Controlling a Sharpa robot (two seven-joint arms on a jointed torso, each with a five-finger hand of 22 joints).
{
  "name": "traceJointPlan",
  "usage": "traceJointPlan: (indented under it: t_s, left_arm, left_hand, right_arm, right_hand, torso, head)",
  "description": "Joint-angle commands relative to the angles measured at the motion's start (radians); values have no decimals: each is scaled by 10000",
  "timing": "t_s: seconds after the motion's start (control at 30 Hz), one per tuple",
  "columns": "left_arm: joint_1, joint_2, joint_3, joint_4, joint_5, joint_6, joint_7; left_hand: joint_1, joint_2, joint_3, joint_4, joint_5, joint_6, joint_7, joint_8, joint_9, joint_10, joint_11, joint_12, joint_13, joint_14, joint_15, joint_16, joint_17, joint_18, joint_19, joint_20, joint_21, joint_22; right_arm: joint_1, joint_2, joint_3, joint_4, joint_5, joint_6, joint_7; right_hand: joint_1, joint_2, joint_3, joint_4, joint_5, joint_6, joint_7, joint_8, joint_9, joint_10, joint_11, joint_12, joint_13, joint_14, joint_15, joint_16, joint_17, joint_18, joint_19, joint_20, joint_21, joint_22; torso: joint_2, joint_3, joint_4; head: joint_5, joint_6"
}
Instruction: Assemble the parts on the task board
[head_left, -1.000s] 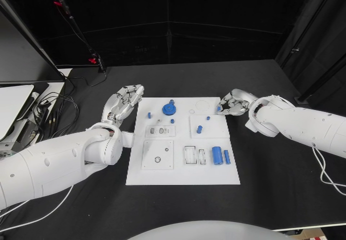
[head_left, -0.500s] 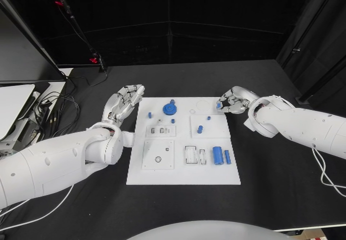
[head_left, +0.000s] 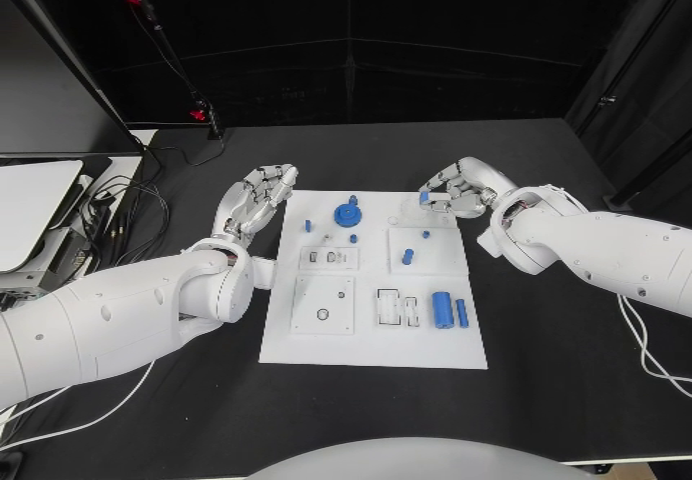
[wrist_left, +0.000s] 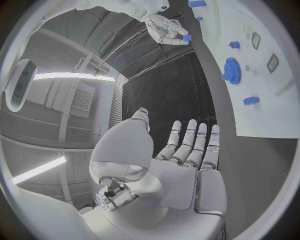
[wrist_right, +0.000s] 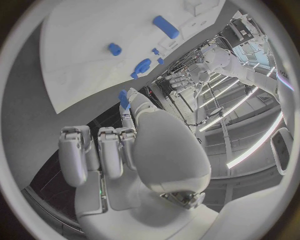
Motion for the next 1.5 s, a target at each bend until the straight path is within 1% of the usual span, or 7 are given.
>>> traceJointPlan:
  t_s: [0.03, 0.27, 0.4, 0.53, 0.63, 1.03, 1.5]
  left_arm:
    - [19, 24, 10, 12, -62, 14, 2561]
    - [21, 39, 10, 20, -62, 1, 2552]
    - [25, 24, 10, 42, -62, -15, 2551]
    - [27, 15, 11, 52, -62, -27, 2547]
    - [28, 20, 11, 60, -62, -28, 2545]
    - [30, 38, 12, 67, -62, -43, 2536]
    - [31, 48, 12, 61, -62, -41, 2527]
  left_hand:
    - [60, 11, -40, -3, 30, 54, 1577, 47, -14, 60, 3, 36, -7, 35, 37, 38, 13, 157, 25, 68, 58, 11]
    - [61, 10, -47, -2, 30, 56, 1577, 48, -14, 62, 3, 38, -7, 37, 37, 39, 14, 157, 27, 69, 62, 13]
    - [61, 10, -47, -2, 30, 56, 1577, 48, -14, 62, 3, 38, -7, 37, 37, 39, 14, 157, 27, 69, 62, 13]
    - [63, 9, -52, -2, 31, 58, 1577, 49, -14, 64, 2, 40, -7, 39, 37, 40, 14, 157, 31, 69, 66, 17]
    - [63, 9, -52, -2, 31, 58, 1577, 49, -14, 64, 2, 40, -7, 39, 37, 40, 14, 157, 31, 69, 66, 17]
    - [63, 9, -52, -2, 31, 58, 1577, 49, -14, 64, 2, 40, -7, 39, 37, 40, 14, 157, 31, 69, 66, 17]
    - [63, 9, -52, -2, 31, 58, 1577, 49, -14, 64, 2, 40, -7, 39, 37, 40, 14, 157, 31, 69, 66, 17]
  right_arm:
    - [60, 149, 9, 342, 150, 179, -425]
    - [106, 662, 10, 1049, -321, 389, -1282]
    - [109, 875, 9, 1317, -607, 419, -1825]
    - [107, 1122, 7, 1512, -910, 492, -2392]
    - [99, 1285, 5, 1668, -1178, 555, -2825]
    - [-156, 1920, -4, 1995, -1901, 367, -4237]
    - [-531, 2291, -10, 1644, -2487, 146, -4682]
  right_hand:
    - [-17, 84, 32, -4, 66, 354, -78, 71, 16, 1041, -18, 25, 2632, 1075, 15, 25, 2628, -73, 1040, -4, 34, 2634]
    - [-27, 82, 29, -1, 63, 345, -71, 53, 9, 1041, -15, 25, 2632, 1075, 13, 25, 2628, -73, 1040, -5, 34, 2634]
    - [-29, 121, 52, 0, 91, 339, -68, 23, -3, 1041, -16, 25, 2632, 1075, 18, 25, 2628, -73, 1040, -4, 34, 2634]
    - [-27, 140, 65, -6, 107, 367, -78, 22, -3, 1041, -20, 25, 2632, 1075, 21, 25, 2628, -73, 1040, -2, 34, 2634]
    - [-28, 143, 67, -8, 108, 378, -80, 23, -2, 1041, -22, 25, 2632, 1075, 21, 25, 2628, -73, 1040, -2, 34, 2634]
    - [-52, 153, 72, -7, 141, 404, -85, 13, -4, 1041, -28, 25, 2632, 1075, 23, 25, 2628, -73, 1040, 0, 34, 2634]
    - [-173, 127, 49, 21, 165, 394, -74, -55, -29, 1041, -21, 25, 2632, 1075, 17, 25, 2628, -73, 1040, -1, 34, 2634]
  torso:
    - [4, 3, 1]
    - [3, 6, 7]
    - [8, 1, 16]
    - [-6, -4, -33]
    - [6, 8, 1]
    - [1, 16, -4]
    - [6, 13, -18]
  head:
    - [38, -25]
    - [375, -90]
    - [403, -128]
    - [467, -146]
    - [447, -150]
    - [454, -210]
    - [501, -258]
